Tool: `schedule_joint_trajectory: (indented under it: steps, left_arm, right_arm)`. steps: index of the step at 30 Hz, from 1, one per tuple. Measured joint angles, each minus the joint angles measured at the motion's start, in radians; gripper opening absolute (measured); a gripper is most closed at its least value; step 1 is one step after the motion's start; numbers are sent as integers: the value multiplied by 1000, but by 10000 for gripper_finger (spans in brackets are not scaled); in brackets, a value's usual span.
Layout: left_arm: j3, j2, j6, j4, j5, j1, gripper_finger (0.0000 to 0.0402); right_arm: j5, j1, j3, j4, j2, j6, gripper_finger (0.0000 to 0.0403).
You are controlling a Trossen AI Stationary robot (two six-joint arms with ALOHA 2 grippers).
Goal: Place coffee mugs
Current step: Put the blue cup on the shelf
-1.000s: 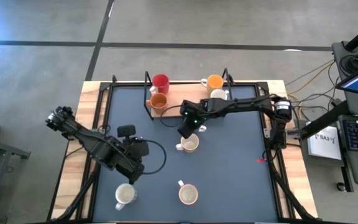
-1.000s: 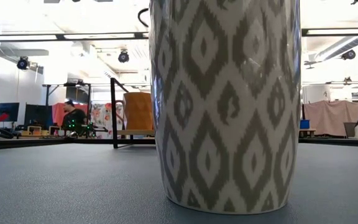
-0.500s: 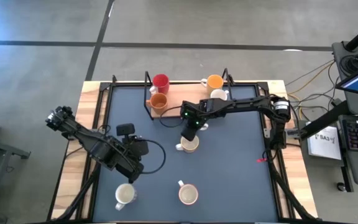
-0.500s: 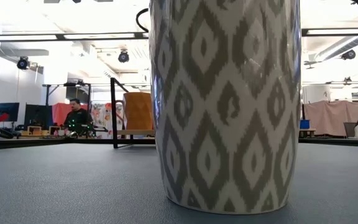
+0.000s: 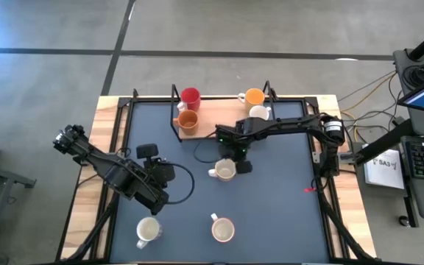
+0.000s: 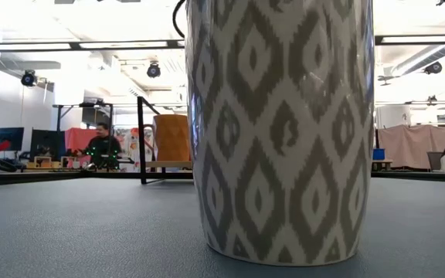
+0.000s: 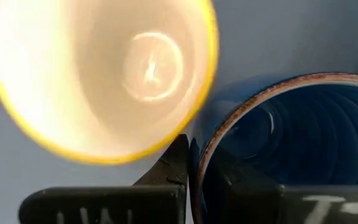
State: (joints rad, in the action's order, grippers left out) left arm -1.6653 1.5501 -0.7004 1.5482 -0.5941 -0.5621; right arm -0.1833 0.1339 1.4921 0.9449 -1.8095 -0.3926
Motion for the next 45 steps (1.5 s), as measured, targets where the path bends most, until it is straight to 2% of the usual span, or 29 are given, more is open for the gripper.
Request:
schedule_joint_trajectory:
  steps: [8,11,20,24,30,45]
  left_arm:
    - [0,0,-21,0,-2,0,114]
    - [0,0,-26,0,-2,0,114]
    - [0,0,-27,0,-24,0,114]
    - [0,0,-24,0,-26,0,114]
    - [0,0,-23,0,-26,0,113]
    - [0,0,-15,0,-27,0,114]
  right_arm:
    - [1,-23,0,16,0,-265,13]
    - [6,-31,-1,13,0,-287,19]
    - [7,-33,16,17,0,-142,93]
    - [0,-34,64,19,0,-46,112]
    - [-3,-34,108,14,0,74,109]
    - [-13,-34,69,34,0,94,84]
